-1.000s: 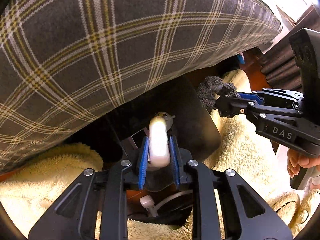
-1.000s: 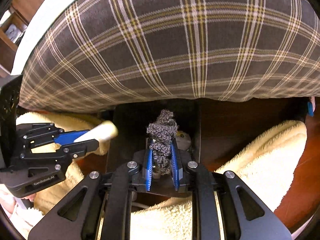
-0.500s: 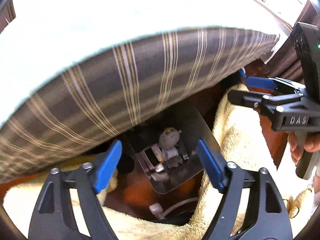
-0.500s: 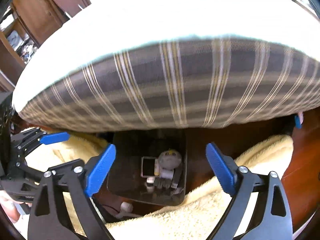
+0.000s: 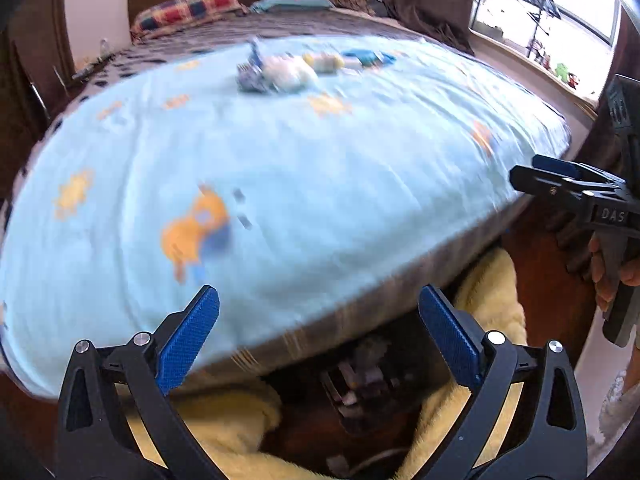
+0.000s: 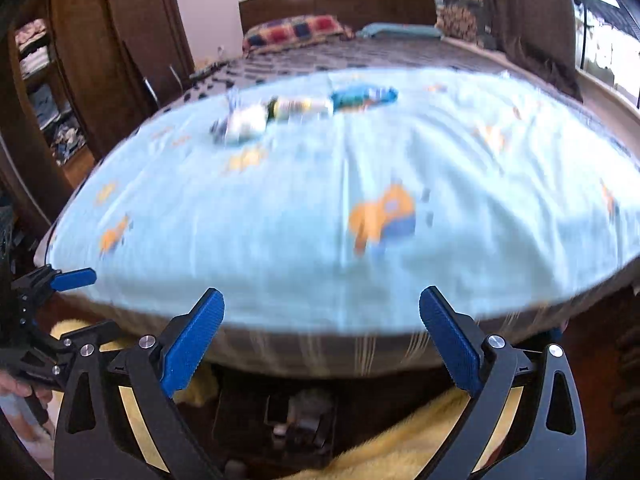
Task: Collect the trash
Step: 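Raise both open tools back over the items on the bed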
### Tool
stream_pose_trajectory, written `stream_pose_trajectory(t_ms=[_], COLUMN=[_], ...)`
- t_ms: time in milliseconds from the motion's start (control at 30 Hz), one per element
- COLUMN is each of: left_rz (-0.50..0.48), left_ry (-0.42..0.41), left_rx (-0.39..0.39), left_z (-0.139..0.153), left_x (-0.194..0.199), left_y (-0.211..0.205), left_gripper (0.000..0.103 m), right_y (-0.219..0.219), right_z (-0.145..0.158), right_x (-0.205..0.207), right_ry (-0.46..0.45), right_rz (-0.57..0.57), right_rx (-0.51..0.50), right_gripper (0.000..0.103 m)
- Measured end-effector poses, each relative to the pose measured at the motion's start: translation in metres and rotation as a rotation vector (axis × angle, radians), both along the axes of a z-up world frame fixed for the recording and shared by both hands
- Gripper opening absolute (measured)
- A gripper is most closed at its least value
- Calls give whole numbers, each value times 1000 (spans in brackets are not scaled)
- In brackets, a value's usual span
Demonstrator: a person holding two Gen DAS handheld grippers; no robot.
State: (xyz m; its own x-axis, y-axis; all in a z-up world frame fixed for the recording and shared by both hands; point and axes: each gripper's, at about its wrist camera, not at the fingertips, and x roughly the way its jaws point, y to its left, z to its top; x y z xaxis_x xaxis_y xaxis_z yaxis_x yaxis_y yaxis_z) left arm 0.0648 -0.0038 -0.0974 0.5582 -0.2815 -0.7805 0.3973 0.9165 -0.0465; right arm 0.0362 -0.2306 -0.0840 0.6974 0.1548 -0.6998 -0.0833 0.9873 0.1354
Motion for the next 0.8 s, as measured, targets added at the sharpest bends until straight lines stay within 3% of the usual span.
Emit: stream_pose_trajectory(t_ms=[133,367,533,700,800], left_rz=[36,81,81,75,76], left_ry=[-13,-34,-32,-22,-16], left_rx=[-20,-14,4,16,16], left_z=[13,27,28,24,22], left_x=[34,90,121,141,152], left_y=[8,9,3,-6,-8], left_gripper=[95,95,95,95,95], right_y=[-1,13,23,32,38], right_z=[12,5,-7,-18,-22], right_x=[36,106,157,192,209], right_ry=[-20,-19,32,69,86], right_rz=[8,3,10,27,33], right_rx=[19,25,16,-17,-35], right_gripper=[99,96,72,61,60])
